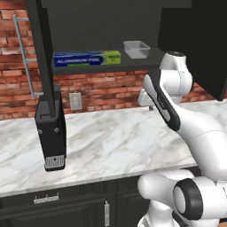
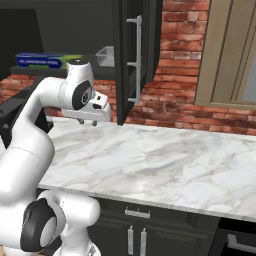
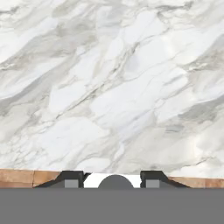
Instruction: Retrieve the tupperware and aluminum foil from the cabinet and place them on the dining counter near the plate with onion and mushroom to prepare for storing leftovers.
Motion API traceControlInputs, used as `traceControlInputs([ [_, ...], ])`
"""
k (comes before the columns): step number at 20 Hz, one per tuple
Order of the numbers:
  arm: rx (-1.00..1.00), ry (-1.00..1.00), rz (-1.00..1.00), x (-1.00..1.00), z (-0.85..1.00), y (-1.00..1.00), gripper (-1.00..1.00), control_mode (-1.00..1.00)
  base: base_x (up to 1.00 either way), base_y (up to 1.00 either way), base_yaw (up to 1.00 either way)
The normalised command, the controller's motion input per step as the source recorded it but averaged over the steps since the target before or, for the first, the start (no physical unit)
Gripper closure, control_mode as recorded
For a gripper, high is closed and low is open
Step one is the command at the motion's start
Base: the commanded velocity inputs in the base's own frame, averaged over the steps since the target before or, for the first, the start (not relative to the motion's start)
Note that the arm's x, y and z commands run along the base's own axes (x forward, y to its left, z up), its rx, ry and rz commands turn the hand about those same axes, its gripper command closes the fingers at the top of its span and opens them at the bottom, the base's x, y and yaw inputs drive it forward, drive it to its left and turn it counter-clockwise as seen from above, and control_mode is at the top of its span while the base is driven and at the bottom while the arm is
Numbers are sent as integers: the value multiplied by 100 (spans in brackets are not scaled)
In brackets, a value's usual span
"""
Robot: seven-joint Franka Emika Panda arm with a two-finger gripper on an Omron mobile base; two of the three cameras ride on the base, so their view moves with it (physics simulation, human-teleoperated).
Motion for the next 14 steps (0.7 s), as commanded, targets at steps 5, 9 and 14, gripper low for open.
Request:
traceControlInputs([
  [5, -1, -10, 1, -4, 3, 0, -100, -100, 0, 0, 0],
  [9, -7, -41, 4, -1, 44, 11, -100, -100, 0, 0, 0],
  [14, -4, -38, 2, 3, 53, 6, -100, -100, 0, 0, 0],
])
